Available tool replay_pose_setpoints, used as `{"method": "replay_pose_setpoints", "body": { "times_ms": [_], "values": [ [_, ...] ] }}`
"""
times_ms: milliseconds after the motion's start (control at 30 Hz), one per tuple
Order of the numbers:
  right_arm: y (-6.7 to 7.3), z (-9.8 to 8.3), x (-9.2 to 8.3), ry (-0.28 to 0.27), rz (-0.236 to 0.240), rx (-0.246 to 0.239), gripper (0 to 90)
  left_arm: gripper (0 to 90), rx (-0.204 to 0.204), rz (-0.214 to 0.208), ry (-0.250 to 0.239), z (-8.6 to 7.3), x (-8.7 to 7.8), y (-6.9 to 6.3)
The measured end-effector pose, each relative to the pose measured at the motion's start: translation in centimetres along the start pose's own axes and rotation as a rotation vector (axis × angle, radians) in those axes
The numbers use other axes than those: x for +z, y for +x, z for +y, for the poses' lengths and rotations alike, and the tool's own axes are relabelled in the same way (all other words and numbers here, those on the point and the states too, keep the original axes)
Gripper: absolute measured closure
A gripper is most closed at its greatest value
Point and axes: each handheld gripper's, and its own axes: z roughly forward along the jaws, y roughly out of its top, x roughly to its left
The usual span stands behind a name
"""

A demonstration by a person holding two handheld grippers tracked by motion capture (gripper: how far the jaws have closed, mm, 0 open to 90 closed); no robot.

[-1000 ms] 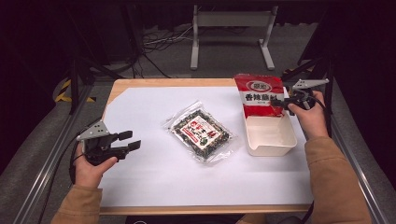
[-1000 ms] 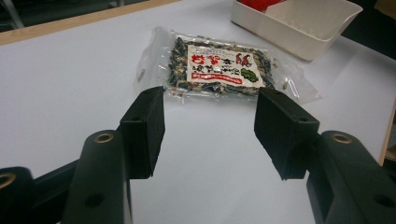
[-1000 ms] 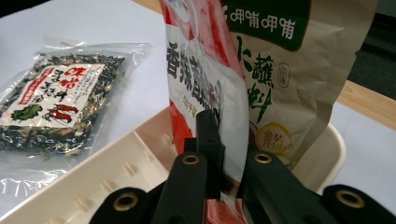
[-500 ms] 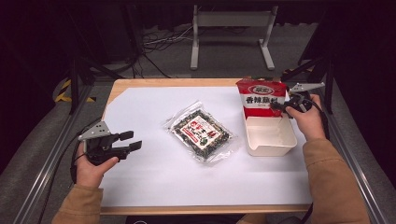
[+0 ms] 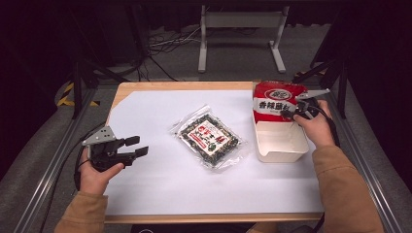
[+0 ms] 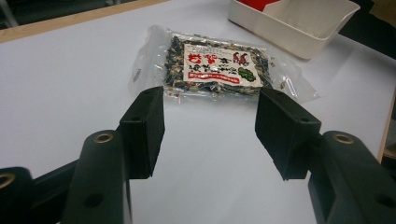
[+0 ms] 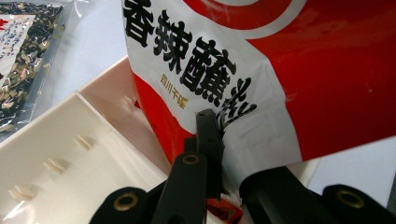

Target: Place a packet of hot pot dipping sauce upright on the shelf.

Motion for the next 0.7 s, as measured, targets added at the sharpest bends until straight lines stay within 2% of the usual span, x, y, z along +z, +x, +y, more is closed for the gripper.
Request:
{"method": "replay_pose_setpoints", "body": {
  "times_ms": [33, 167, 200, 267, 400, 467, 667, 700],
  "values": [
    [0.1, 0.0, -0.1, 0.006, -0.002, 0.013, 88.4, 43.0, 0.003, 0.001, 0.002, 0.0, 0.0, 0.1],
    [0.0, 0.0, -0.1, -0.005, -0.004, 0.004, 86.6, 42.3, 0.0, 0.001, 0.007, 0.0, 0.2, 0.1],
    [0.1, -0.1, -0.3, 0.001, -0.013, 0.028, 83.0, 41.4, -0.001, 0.001, 0.009, 0.0, 0.3, 0.1],
    [0.0, -0.2, -0.4, -0.011, -0.017, 0.029, 79.0, 40.0, 0.005, 0.002, 0.009, 0.0, 0.4, 0.1],
    [0.2, -0.5, -1.0, -0.042, -0.03, 0.048, 66.9, 35.9, -0.007, -0.005, 0.018, 0.1, 0.8, 0.3],
    [0.3, -0.5, -1.4, -0.058, -0.037, 0.056, 57.9, 34.4, -0.008, -0.014, 0.024, 0.2, 1.1, 0.3],
    [0.6, -0.7, -2.5, -0.096, -0.054, 0.064, 48.8, 33.0, 0.006, -0.015, 0.028, 0.5, 1.7, 0.4],
    [0.9, -0.8, -3.1, -0.107, -0.068, 0.056, 45.8, 32.9, 0.002, -0.017, 0.028, 0.6, 1.9, 0.4]
  ]
}}
